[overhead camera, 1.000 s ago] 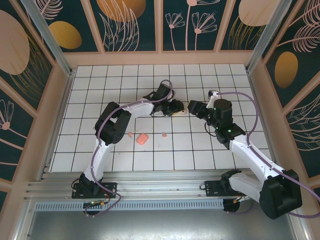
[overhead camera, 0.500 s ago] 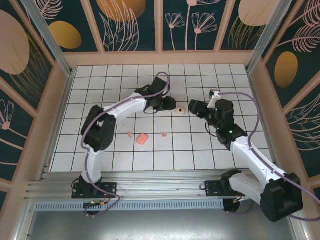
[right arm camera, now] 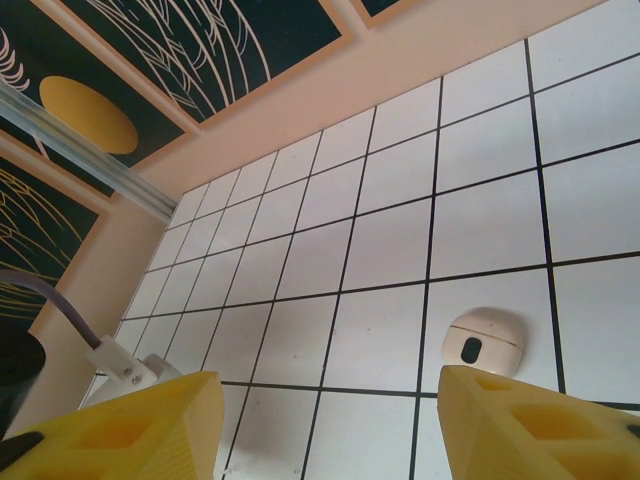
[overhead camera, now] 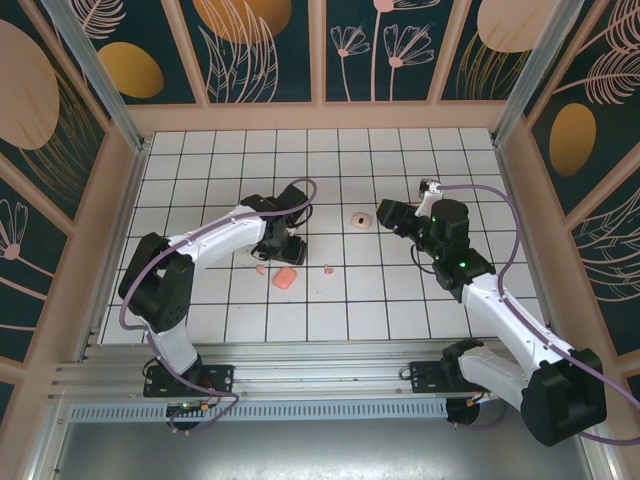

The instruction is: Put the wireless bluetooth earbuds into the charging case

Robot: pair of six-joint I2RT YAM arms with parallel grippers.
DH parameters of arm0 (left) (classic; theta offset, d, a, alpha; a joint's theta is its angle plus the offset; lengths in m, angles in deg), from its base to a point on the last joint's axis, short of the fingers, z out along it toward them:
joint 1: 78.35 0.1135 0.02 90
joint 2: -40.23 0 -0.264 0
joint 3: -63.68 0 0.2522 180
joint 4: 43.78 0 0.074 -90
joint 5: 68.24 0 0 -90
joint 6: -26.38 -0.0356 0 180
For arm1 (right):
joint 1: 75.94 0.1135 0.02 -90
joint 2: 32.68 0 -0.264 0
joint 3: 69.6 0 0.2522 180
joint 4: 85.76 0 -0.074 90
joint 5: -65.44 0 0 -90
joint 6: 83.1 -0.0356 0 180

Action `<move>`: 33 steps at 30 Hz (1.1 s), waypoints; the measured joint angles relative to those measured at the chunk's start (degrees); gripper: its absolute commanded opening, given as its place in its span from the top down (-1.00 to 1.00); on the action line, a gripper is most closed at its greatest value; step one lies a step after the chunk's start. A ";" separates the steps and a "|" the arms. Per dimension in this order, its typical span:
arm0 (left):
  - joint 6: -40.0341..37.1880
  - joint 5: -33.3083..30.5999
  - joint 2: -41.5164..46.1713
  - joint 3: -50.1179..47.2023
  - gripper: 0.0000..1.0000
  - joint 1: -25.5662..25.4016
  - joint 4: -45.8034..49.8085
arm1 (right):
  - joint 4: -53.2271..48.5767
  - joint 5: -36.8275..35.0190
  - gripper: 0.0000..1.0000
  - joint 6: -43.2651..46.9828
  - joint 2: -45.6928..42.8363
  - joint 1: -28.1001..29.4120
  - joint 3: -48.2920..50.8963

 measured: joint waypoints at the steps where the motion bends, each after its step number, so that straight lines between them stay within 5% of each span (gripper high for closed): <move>1: -0.59 -0.02 0.00 -0.28 -0.20 0.00 0.11 | 0.00 0.02 -0.18 0.00 0.07 0.04 0.00; 33: -4.50 2.80 -4.68 -7.37 -0.13 -0.07 -4.35 | 0.22 1.95 -0.19 -0.22 3.93 1.57 -0.07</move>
